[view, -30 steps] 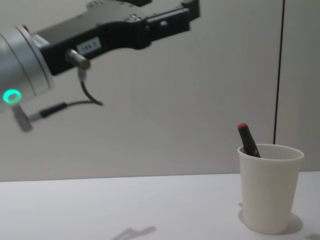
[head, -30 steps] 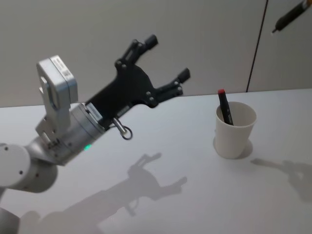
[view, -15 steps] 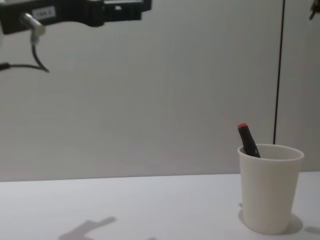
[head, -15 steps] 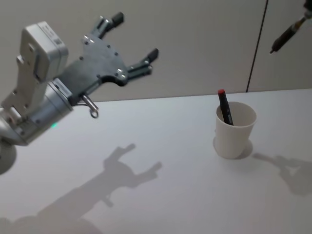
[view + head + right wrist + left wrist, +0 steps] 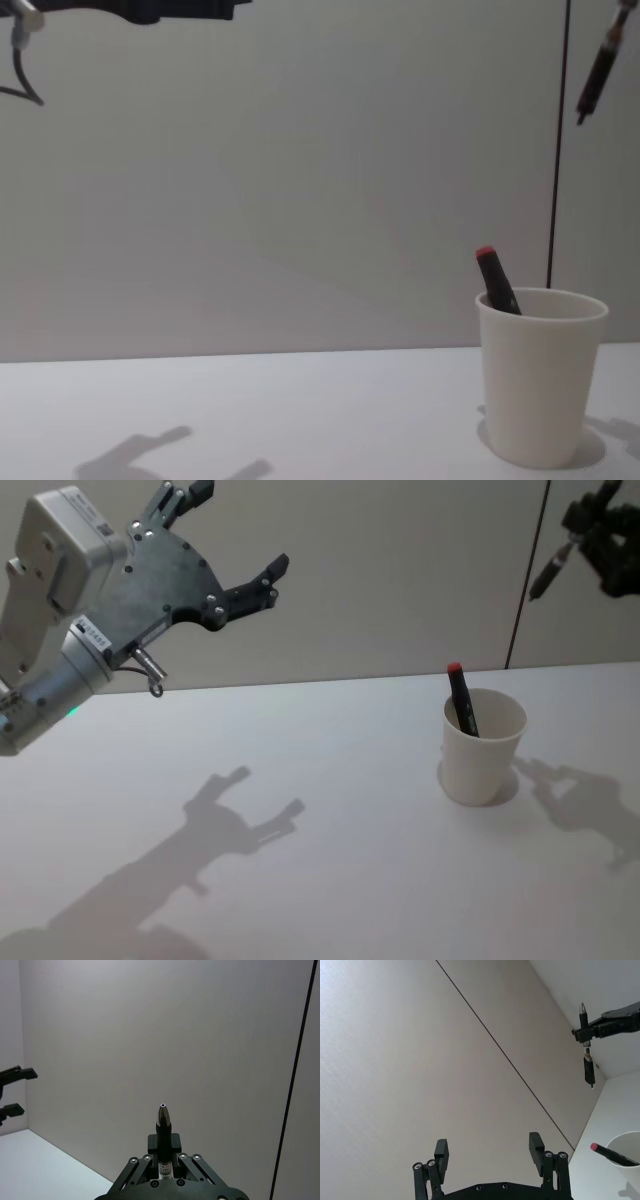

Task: Place the pen into the pen holder.

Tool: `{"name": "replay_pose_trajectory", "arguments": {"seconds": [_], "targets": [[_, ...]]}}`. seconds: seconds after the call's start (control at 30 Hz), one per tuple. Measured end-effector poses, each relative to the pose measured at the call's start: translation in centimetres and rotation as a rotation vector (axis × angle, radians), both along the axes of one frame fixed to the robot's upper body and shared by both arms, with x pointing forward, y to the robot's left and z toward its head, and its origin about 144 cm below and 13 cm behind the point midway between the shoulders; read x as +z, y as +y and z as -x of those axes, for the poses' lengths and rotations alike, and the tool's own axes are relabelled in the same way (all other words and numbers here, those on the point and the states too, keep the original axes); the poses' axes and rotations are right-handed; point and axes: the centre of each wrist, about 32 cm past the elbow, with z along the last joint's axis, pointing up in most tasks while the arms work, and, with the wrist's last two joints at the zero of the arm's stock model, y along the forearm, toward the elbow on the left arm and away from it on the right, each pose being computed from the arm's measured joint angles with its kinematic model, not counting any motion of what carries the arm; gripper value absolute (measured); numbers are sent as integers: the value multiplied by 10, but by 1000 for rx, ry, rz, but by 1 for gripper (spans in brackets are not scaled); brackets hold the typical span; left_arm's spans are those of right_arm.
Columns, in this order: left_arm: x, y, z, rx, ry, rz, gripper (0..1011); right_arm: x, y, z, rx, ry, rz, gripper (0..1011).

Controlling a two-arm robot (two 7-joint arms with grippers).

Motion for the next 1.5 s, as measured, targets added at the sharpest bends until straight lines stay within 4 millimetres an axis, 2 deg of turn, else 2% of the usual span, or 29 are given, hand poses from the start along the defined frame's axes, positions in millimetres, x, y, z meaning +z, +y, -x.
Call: {"name": "replay_pose_trajectory", "arguments": {"seconds": [0.3,0.57,1.5], "targets": [[6,3,2,24,-7,-18,1001,-14,12,-13,-16,6,45,131],[8,4,2,35,-10,-26,1001,-22,18,-16,-14,19,59,131],[11,6,3,46,-14,-34,1001,-60,28,-5,3,197,96,131]]}}
